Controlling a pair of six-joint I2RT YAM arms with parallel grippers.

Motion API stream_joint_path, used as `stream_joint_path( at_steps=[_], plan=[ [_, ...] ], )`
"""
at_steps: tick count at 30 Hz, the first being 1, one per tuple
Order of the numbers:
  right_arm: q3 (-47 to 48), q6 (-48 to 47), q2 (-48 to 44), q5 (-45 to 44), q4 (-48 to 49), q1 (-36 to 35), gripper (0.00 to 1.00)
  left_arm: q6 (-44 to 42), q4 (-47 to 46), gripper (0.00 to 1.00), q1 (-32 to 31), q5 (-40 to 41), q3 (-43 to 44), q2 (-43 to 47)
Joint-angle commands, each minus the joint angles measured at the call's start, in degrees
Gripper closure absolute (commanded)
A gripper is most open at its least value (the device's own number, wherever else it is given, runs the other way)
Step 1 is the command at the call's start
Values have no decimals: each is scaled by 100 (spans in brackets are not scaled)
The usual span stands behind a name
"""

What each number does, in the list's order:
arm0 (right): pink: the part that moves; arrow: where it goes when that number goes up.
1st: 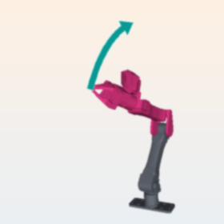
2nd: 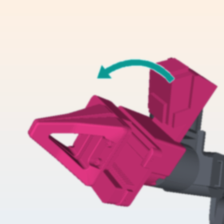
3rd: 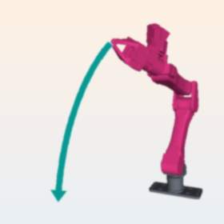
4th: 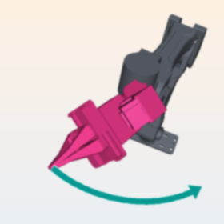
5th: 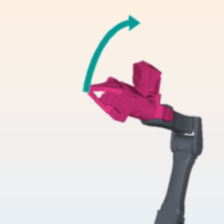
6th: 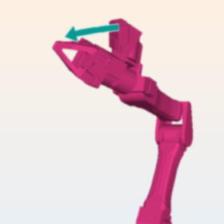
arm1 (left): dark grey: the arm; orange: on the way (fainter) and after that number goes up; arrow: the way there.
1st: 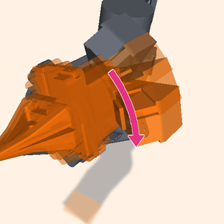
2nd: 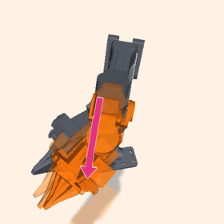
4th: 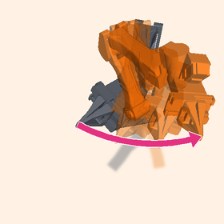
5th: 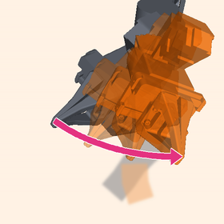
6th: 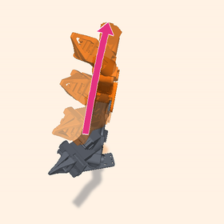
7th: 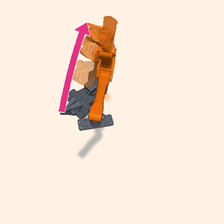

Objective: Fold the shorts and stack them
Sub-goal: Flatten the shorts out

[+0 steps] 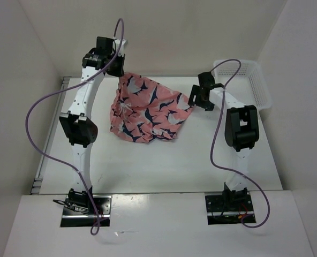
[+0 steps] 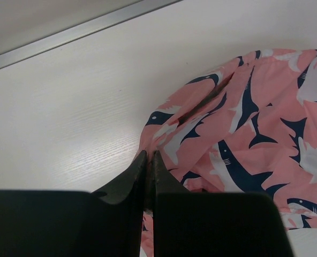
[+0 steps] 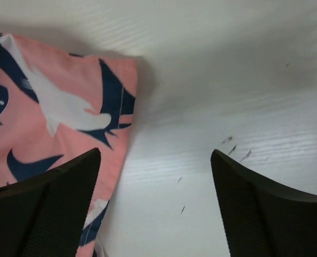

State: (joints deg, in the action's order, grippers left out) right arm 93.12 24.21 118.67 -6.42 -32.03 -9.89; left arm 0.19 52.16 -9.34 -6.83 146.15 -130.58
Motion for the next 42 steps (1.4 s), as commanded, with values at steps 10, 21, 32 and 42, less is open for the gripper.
stream_joint_path(
  at_steps=[10, 21, 32, 42],
  plan=[
    [1821, -935, 1272, -581, 558, -408, 11, -19, -154, 100, -112, -407, -130, 226],
    [2272, -1164, 1897, 140, 671, -259, 29, -19, -154, 100, -164, -407, -130, 332],
    [2087, -1041, 1818, 491, 724, -13, 72, -19, -154, 100, -112, -302, 45, 332],
    [1955, -847, 1817, 965, 672, -13, 50, -19, -154, 100, -112, -354, 204, 279]
  ],
)
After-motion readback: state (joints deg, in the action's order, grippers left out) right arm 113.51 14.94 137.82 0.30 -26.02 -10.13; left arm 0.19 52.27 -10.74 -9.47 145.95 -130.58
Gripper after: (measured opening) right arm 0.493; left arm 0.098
